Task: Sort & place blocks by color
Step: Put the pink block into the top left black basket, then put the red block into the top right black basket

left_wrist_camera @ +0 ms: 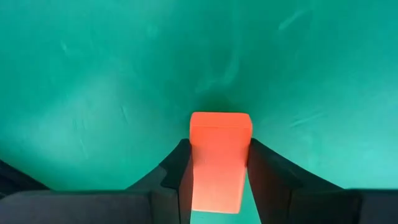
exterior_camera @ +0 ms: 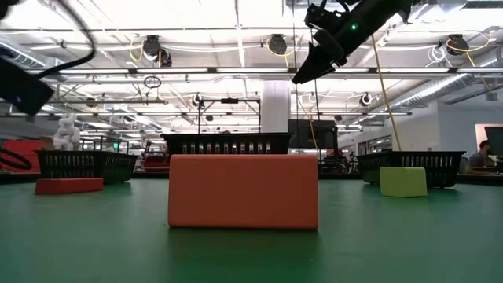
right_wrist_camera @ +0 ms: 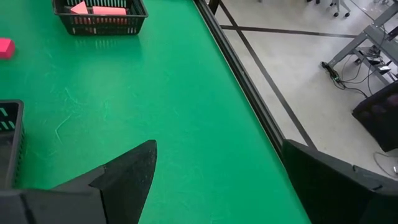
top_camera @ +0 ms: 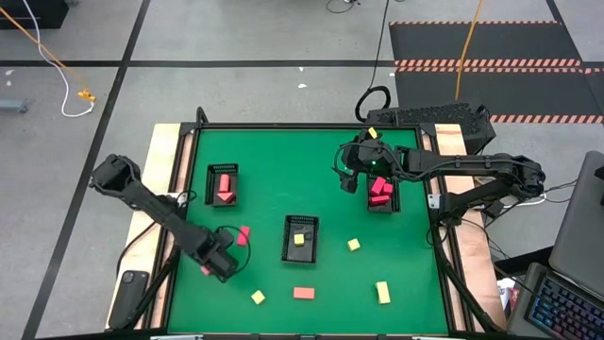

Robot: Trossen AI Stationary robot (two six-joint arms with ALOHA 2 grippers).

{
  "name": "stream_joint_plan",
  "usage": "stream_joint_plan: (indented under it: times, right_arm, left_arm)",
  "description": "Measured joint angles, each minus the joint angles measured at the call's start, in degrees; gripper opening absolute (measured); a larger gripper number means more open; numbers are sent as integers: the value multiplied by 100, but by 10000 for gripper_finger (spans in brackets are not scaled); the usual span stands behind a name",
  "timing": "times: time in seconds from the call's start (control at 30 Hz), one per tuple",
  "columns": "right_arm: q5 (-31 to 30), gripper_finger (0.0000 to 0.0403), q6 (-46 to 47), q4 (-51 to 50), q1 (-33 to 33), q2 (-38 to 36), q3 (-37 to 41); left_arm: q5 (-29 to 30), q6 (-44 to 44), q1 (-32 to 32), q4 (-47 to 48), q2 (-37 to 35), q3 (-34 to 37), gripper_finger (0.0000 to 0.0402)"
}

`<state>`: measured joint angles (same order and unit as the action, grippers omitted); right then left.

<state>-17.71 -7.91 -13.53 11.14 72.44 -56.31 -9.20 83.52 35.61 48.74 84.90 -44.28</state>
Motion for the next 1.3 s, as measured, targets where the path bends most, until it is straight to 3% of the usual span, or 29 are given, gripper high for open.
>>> stream_joint_plan:
  times: [0.1,0.3,0.47,0.73,1.07,1.3]
  right_arm:
    - [-3,341,-8,43,0,0,0]
    - [-5,341,-120,255,0,-2,0]
    - [-5,341,-196,316,0,-2,0]
    - [-10,341,-339,342,0,-2,0]
    - [-10,341,-350,342,0,-2,0]
    - [-16,341,-351,342,2,-2,0]
  left_arm:
    - [228,-441,-481,380,-329,-74,118]
    - [1222,-1326,-1727,1451,-1075,-364,118]
    - [1988,-2056,-3021,1606,-1614,-421,118]
    - [2061,-3286,-4882,1408,-1809,-421,122]
    - [1526,-3986,-5925,1282,-1807,-421,304]
    - [1287,-4406,-5902,715,-1836,-421,344]
